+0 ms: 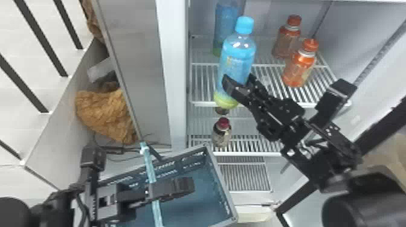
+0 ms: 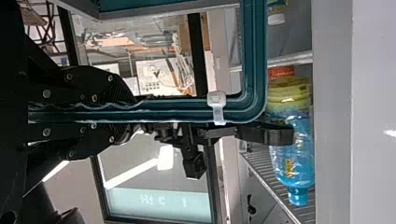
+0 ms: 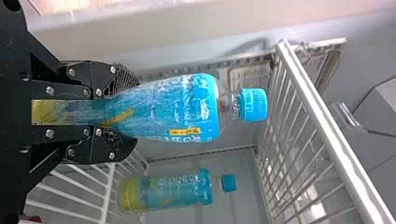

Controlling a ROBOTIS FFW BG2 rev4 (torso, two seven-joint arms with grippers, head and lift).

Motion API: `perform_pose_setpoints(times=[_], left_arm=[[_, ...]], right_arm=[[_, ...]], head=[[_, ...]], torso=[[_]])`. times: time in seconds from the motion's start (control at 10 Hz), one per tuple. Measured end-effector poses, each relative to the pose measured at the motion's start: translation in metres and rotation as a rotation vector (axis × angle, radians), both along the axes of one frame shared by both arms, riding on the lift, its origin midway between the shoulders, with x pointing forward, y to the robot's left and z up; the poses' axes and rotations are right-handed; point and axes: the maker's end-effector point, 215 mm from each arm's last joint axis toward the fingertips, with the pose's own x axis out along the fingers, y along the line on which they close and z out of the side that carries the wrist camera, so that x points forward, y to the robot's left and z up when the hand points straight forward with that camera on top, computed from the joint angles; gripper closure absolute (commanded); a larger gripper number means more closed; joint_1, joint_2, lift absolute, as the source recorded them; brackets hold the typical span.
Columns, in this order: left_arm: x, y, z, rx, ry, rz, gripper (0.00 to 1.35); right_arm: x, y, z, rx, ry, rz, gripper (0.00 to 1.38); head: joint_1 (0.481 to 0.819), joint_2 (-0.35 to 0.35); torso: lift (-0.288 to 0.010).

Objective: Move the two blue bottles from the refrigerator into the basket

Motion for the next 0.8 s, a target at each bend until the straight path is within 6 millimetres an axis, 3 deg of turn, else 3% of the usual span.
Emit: perform_pose_setpoints(times=[0.3,0.8], left_arm=[[-0.001,0.002,-0.001,0.0,0.004,0.005,1.2],[-0.001,0.004,-0.003,-0.003,0.011,0.015,1.2]], right_arm=[[-0.044,0.009,-0.006,-0.004,0.068,0.052,1.28],[-0.098,0.025,-0.037,-0.025,0.219,0.148,1.28]], head=[[0.695,-0.048],[0.695,-0.023]], torso=[[-0.01],[-0.01]])
